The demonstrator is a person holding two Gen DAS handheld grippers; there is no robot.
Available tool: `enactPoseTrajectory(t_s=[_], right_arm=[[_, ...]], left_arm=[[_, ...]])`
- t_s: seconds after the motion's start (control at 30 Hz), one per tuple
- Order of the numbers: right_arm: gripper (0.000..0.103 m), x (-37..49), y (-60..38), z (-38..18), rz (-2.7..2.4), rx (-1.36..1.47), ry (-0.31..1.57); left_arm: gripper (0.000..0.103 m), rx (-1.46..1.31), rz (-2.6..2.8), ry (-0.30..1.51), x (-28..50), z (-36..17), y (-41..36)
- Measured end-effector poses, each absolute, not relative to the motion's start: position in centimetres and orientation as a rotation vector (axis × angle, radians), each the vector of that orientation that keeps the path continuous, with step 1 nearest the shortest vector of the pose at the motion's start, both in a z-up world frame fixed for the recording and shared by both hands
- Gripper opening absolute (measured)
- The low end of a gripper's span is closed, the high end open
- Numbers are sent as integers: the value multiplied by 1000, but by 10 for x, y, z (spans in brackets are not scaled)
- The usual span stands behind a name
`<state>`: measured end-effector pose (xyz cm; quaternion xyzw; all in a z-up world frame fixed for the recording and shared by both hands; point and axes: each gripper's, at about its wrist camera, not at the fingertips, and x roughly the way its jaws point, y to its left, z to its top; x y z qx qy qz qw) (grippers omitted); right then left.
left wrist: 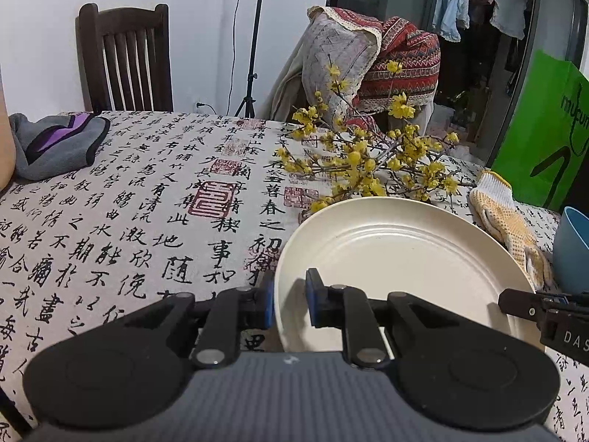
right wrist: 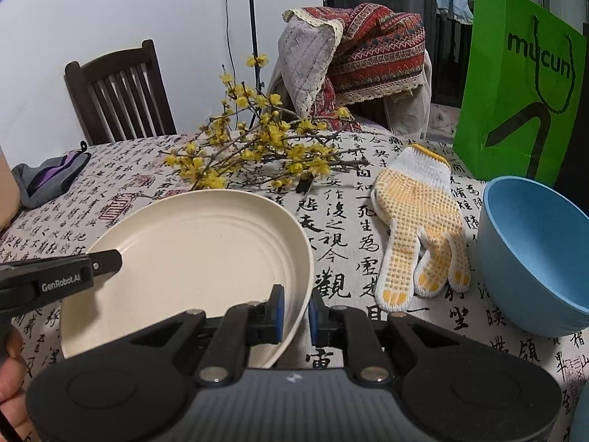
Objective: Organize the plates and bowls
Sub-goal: 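Lift the gripped cream plate off the cloth with both tools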
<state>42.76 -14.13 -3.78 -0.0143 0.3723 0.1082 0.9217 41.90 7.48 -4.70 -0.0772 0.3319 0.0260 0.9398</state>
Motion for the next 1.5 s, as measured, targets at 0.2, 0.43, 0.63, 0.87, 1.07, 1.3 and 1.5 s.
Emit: enactPoseTrajectory(t_s=[0.2,0.43,0.63,0.87,1.07,1.3,1.5], right_arm=[[13,423,-142,-34,233,-21,748],[13,413,-144,-25,245,-16,727],[13,405,-145,-19,250,-3,714],[13,392,-147,-14,252,7,702],[13,380,-149,-7,255,13,691],[13,367,-151,-5,262,25,683],[13,357,-151,-2,266,32,675]], left_arm=[[16,-169,47,671,416,-40,78],[16,-162,45,658,407,-31,78],[16,-156,46,648,397,-24,77],[16,-159,50,640,383,-16,77],[16,-161,51,634,370,-11,76],[15,-161,48,623,357,-5,77],[15,-155,52,612,344,-1,77]])
